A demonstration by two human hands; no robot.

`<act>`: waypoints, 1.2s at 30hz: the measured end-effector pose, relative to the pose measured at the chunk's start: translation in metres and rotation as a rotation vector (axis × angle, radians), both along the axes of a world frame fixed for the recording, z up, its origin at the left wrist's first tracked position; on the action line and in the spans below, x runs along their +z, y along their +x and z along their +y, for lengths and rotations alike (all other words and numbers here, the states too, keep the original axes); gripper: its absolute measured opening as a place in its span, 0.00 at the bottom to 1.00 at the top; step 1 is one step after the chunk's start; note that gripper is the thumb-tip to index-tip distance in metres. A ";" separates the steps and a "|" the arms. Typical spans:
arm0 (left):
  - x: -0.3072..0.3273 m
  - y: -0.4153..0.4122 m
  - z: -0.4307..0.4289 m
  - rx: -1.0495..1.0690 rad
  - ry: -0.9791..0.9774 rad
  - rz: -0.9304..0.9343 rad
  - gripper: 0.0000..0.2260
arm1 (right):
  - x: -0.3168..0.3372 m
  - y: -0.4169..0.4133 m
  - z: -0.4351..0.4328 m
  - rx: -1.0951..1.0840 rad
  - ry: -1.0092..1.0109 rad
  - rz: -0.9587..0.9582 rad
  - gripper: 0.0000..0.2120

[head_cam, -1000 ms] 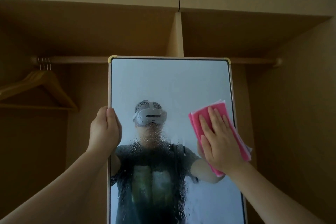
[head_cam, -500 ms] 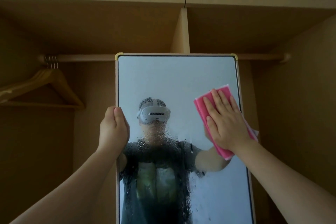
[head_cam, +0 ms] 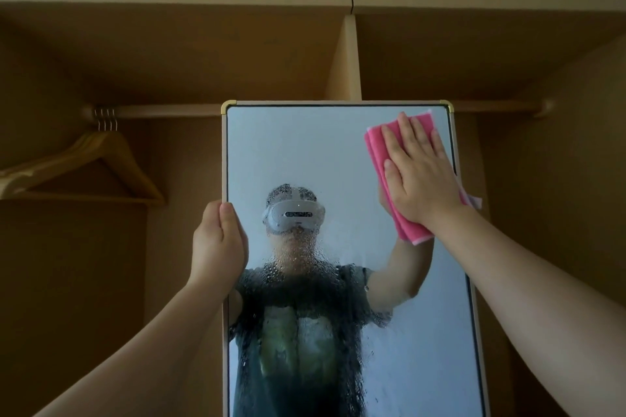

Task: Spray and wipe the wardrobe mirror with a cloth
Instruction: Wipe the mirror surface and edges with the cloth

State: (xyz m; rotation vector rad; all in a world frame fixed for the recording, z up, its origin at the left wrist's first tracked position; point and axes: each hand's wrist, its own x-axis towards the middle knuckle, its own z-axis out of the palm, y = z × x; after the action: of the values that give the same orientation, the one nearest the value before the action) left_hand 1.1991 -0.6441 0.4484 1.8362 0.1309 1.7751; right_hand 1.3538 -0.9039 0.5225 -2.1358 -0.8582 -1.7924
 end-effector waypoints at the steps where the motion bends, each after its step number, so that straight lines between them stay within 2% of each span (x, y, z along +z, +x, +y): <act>1: 0.000 0.000 -0.001 0.000 -0.001 0.002 0.15 | 0.005 -0.001 0.001 -0.003 0.009 0.001 0.28; 15: 0.000 0.001 0.003 -0.012 0.007 -0.027 0.15 | 0.029 -0.006 0.010 -0.023 0.083 -0.009 0.29; 36: -0.001 0.003 0.004 -0.004 0.011 -0.031 0.15 | -0.034 -0.018 0.026 0.025 0.091 -0.001 0.28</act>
State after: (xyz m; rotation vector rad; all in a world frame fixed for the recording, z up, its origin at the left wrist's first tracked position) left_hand 1.2025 -0.6399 0.4469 1.8148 0.1055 1.8041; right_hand 1.3355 -0.8778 0.4881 -2.0591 -0.7840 -1.7852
